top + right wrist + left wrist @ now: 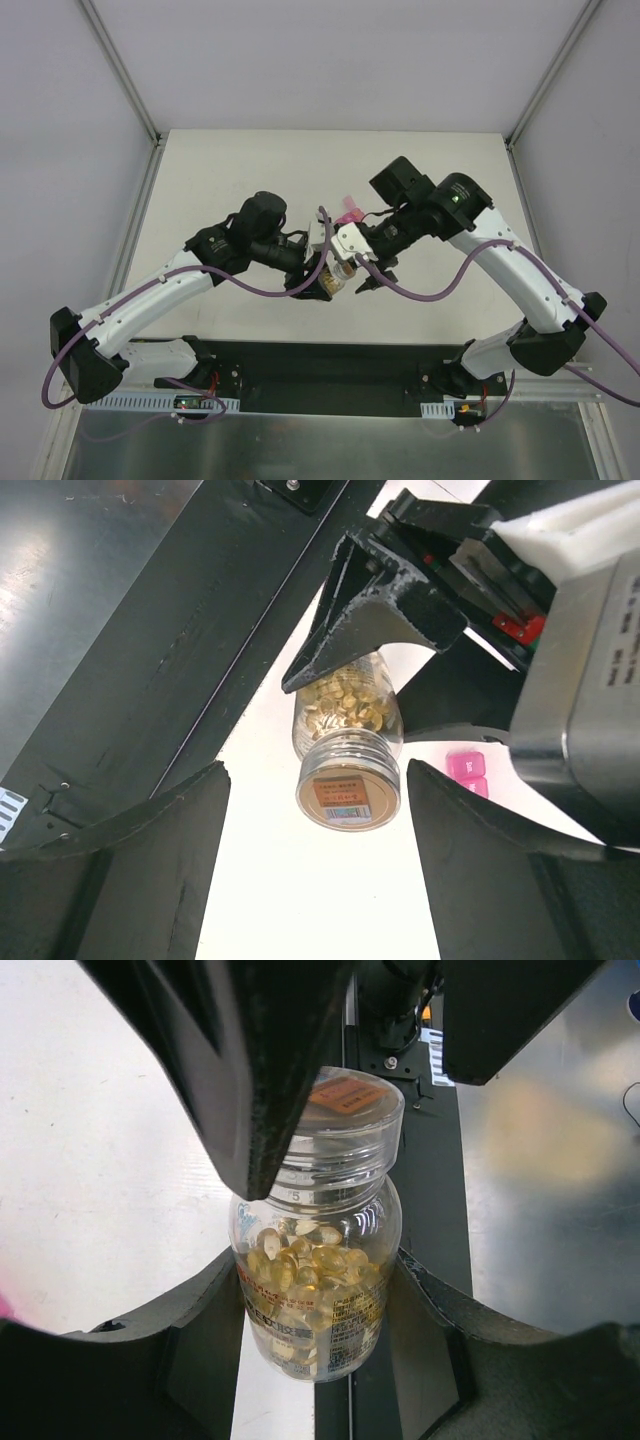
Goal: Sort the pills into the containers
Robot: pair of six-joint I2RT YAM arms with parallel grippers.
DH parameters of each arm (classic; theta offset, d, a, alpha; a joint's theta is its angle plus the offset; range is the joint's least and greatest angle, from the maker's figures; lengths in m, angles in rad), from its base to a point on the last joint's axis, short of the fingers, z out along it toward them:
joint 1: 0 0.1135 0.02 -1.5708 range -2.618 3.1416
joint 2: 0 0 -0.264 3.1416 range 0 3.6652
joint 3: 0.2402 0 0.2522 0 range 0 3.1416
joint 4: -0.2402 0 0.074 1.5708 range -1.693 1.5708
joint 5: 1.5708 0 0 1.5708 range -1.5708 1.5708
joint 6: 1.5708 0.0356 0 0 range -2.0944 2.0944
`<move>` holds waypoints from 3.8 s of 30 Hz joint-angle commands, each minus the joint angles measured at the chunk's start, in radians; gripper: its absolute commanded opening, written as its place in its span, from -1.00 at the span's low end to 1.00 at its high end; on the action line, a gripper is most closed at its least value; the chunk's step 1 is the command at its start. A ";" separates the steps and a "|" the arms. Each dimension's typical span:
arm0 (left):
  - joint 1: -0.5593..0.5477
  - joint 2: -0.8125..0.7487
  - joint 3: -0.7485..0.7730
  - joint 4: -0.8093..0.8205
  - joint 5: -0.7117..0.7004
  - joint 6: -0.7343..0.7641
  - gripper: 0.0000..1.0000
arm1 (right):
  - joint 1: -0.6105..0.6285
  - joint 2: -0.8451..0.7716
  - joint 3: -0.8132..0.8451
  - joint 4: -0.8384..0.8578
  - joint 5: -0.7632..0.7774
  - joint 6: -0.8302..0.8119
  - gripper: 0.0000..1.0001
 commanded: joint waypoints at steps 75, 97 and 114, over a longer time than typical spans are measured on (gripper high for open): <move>-0.009 -0.015 -0.132 0.635 -0.263 -0.200 -0.80 | -0.270 -0.077 -0.062 0.409 -0.133 0.714 -0.84; 0.007 -0.080 -0.215 0.718 -0.248 -0.237 -0.80 | -0.288 -0.085 0.089 0.368 -0.139 0.713 -0.59; 0.016 -0.104 -0.190 0.681 -0.088 -0.248 -0.80 | -0.339 -0.014 0.130 0.129 -0.386 0.497 0.86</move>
